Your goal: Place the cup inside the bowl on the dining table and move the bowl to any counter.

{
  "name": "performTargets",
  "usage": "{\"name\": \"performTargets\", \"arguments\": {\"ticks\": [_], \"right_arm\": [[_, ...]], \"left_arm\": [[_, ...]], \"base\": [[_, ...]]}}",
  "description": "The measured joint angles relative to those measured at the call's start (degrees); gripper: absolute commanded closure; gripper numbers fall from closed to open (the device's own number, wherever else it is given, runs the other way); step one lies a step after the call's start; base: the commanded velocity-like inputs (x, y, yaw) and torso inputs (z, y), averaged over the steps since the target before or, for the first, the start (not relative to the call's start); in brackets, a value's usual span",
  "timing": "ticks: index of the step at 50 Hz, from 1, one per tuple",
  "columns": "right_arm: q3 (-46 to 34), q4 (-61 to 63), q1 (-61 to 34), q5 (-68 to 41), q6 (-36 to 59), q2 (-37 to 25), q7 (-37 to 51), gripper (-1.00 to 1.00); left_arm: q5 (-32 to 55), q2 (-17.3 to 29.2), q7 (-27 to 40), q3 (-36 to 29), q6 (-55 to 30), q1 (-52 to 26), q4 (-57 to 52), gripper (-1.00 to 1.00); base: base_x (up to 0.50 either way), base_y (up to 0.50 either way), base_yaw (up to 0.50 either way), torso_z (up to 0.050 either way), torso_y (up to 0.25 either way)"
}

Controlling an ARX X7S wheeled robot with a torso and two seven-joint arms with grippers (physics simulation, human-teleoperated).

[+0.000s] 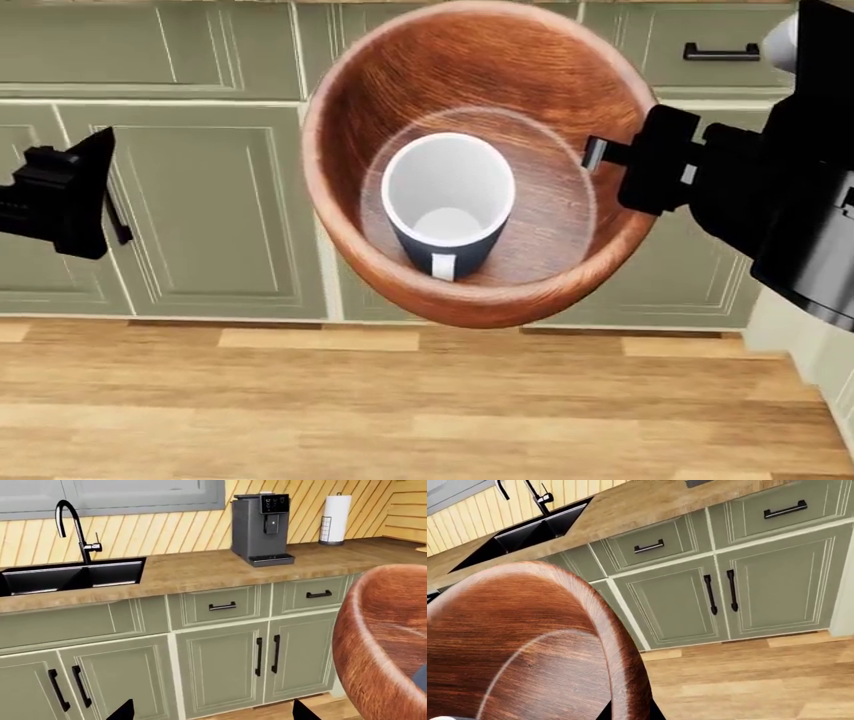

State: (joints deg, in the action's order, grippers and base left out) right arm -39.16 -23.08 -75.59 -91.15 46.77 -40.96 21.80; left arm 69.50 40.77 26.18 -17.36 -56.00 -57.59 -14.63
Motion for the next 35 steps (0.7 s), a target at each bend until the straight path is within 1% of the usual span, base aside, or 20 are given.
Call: {"name": "performTargets", "arguments": {"ticks": [35], "right_arm": [[-0.1,0.4,0.1,0.1,0.1,-0.3,0.5,1.00]], "left_arm": [[0.4,0.3,0.1,-0.1,0.2,-0.5,-0.2,-1.00]], "base": [[0.50,0.05,0.00,0.000,0.002]]}}
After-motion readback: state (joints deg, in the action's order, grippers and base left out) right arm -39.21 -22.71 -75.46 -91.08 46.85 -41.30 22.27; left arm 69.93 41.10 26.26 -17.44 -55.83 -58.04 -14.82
